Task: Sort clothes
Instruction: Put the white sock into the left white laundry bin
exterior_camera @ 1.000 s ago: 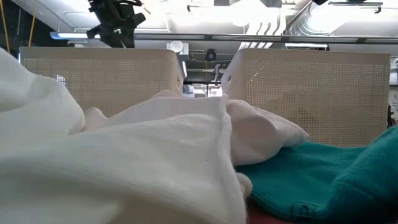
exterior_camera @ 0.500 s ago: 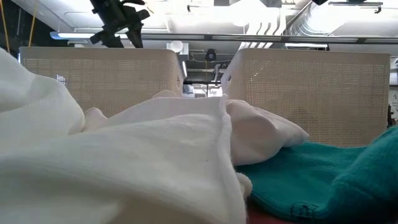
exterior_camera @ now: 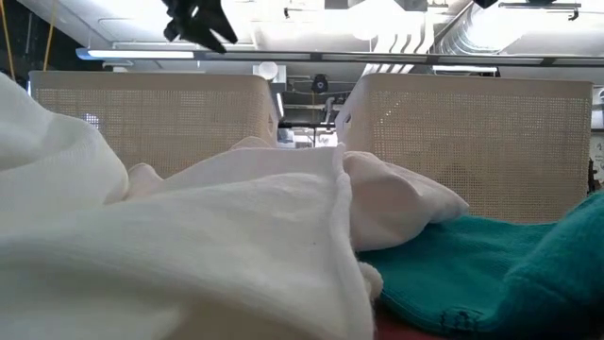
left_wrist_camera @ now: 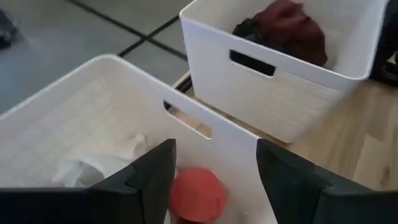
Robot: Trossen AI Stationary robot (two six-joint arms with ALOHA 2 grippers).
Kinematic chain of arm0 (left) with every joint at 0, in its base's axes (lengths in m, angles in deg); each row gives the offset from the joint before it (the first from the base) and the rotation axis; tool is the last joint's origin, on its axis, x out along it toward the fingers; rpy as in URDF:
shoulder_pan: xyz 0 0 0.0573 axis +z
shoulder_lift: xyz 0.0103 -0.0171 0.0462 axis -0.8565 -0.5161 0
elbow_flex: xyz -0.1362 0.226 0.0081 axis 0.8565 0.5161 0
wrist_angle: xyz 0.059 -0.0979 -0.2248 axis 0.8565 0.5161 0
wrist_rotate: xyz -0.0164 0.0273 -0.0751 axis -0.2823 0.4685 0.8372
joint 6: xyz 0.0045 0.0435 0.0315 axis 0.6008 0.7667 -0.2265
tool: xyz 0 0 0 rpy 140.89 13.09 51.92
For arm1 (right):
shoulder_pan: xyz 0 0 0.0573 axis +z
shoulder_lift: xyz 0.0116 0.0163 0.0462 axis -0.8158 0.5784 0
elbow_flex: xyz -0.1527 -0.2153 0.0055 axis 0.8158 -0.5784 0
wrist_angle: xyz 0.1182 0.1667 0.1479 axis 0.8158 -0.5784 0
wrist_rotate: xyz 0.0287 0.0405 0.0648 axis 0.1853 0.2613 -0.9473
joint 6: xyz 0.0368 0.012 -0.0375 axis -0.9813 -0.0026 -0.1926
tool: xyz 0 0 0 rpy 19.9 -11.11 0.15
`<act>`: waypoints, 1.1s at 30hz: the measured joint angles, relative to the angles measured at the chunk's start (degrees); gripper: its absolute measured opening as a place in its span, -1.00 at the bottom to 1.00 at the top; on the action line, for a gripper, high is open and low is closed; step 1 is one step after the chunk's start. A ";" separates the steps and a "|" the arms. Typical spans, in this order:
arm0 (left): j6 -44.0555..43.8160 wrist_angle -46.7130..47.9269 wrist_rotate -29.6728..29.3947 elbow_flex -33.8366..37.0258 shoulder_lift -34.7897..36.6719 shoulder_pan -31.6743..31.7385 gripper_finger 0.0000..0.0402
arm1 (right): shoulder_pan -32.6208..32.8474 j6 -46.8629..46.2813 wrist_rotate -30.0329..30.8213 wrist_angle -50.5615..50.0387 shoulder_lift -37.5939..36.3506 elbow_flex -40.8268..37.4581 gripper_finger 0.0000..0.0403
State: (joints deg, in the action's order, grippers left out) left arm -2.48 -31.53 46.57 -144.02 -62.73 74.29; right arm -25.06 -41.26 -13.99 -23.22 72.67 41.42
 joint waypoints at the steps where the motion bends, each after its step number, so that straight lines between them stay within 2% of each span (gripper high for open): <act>1: 0.48 -0.20 -0.73 0.00 0.34 -0.86 0.03 | -0.07 0.08 -0.05 0.00 0.00 0.00 -0.32; 11: 6.50 2.54 -3.37 0.00 0.70 -9.05 -0.09 | -0.07 1.04 -0.30 0.02 0.00 0.00 -0.32; 15: 12.10 2.30 -3.27 -0.02 0.61 -17.42 -0.18 | -0.04 1.04 -0.39 0.34 0.00 0.00 -0.32; 17: 15.83 2.99 -0.69 -0.01 0.12 -22.36 -0.23 | -0.04 1.00 -0.46 0.48 0.00 0.00 -0.32; 19: 15.37 3.10 3.20 -0.01 -0.65 -27.21 -0.27 | -0.04 1.12 -0.46 0.37 0.00 0.00 -0.32; 22: 7.70 3.21 8.56 -0.07 -3.44 -34.33 -0.30 | -0.17 1.51 0.30 0.37 0.00 0.00 -0.32; 25: 1.69 5.10 11.27 -0.07 -8.72 -41.17 -0.32 | -0.76 1.52 1.06 0.42 0.00 0.00 -0.32; 27: -2.62 6.73 11.18 -0.07 -12.85 -44.72 -0.32 | -1.14 1.50 1.07 0.41 0.00 0.00 -0.32; 29: -12.06 9.15 9.27 -0.07 -17.33 -46.64 -0.32 | -1.34 1.20 1.07 0.42 0.00 0.00 -0.32; 33: -31.62 15.93 7.14 0.00 -25.83 -45.94 -0.32 | -1.51 -0.26 0.56 0.42 0.00 0.00 -0.32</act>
State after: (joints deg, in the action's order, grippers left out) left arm -34.11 -15.61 53.71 -144.02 -88.57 28.36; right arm -26.57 -41.52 -13.43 -22.81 72.67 41.42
